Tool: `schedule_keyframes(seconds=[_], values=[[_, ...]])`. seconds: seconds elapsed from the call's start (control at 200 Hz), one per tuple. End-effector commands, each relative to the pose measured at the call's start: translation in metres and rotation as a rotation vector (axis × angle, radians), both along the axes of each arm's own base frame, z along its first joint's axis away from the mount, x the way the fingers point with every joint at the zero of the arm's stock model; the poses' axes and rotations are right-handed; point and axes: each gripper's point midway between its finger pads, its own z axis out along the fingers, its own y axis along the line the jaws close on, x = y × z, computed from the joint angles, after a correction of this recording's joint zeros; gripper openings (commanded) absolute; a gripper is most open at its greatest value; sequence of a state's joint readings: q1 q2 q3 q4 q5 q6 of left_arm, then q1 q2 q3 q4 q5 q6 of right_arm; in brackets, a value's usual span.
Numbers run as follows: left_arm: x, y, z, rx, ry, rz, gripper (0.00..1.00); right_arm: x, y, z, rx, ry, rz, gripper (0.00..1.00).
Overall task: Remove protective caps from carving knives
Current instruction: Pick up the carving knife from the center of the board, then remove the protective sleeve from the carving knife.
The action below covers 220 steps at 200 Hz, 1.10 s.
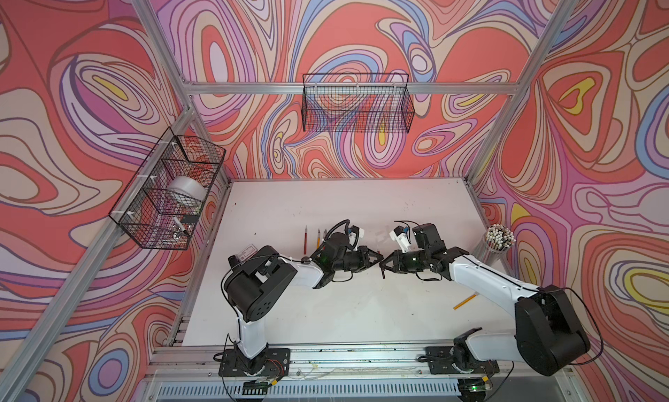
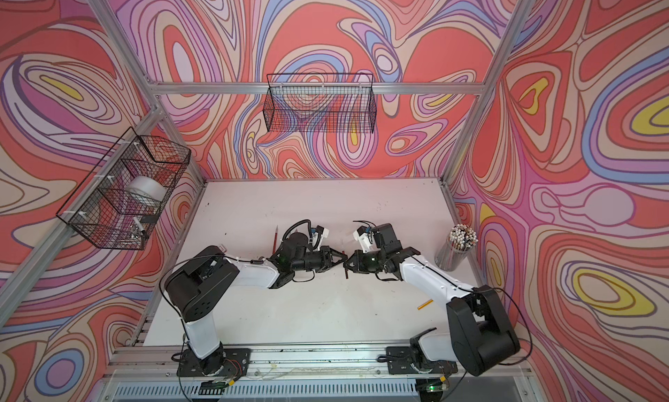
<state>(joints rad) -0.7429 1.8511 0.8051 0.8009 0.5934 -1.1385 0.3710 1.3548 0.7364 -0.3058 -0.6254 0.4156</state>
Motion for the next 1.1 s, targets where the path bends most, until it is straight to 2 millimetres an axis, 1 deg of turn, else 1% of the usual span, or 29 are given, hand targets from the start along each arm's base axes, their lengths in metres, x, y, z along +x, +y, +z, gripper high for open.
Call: schedule_keyframes(seconds=[0.0,0.05,0.1,0.165,0.275,0.381,0.436,0.601,0.751,0.851,0.946,1.097], values=[[0.003,-0.006,0.007,-0.033,-0.02,-0.007,0.07,-0.006,0.001,-0.002,0.002,0.005,0.014,0.07],[0.003,-0.006,0.007,-0.032,-0.022,-0.008,0.06,-0.006,0.001,-0.002,0.0,0.004,0.009,0.09],[0.003,-0.005,0.007,-0.031,-0.022,-0.007,0.06,-0.004,-0.002,-0.003,-0.017,0.006,-0.013,0.17],[0.003,-0.003,0.005,-0.019,-0.024,0.001,0.04,-0.003,-0.006,-0.004,-0.031,0.009,-0.038,0.24],[0.004,0.004,0.001,0.027,-0.031,0.022,0.04,0.001,-0.021,-0.004,-0.091,0.002,-0.131,0.34],[0.007,0.016,-0.002,0.081,-0.039,0.05,0.03,0.004,-0.041,-0.003,-0.182,-0.003,-0.227,0.37],[0.009,0.023,-0.003,0.109,-0.043,0.063,0.03,0.004,-0.05,-0.004,-0.218,0.0,-0.265,0.41],[0.013,0.04,0.005,0.169,-0.081,0.082,0.03,0.005,-0.075,-0.017,-0.328,0.051,-0.38,0.45],[0.01,0.049,0.011,0.226,-0.116,0.077,0.03,0.01,-0.097,-0.022,-0.405,0.063,-0.489,0.5],[0.005,0.053,0.014,0.251,-0.139,0.058,0.03,0.013,-0.1,-0.022,-0.413,0.057,-0.509,0.52],[0.002,0.057,0.013,0.288,-0.168,0.038,0.03,0.025,-0.097,-0.017,-0.388,0.0,-0.51,0.53],[-0.004,0.068,0.009,0.362,-0.194,0.021,0.03,0.042,-0.089,-0.005,-0.346,-0.09,-0.493,0.65]])
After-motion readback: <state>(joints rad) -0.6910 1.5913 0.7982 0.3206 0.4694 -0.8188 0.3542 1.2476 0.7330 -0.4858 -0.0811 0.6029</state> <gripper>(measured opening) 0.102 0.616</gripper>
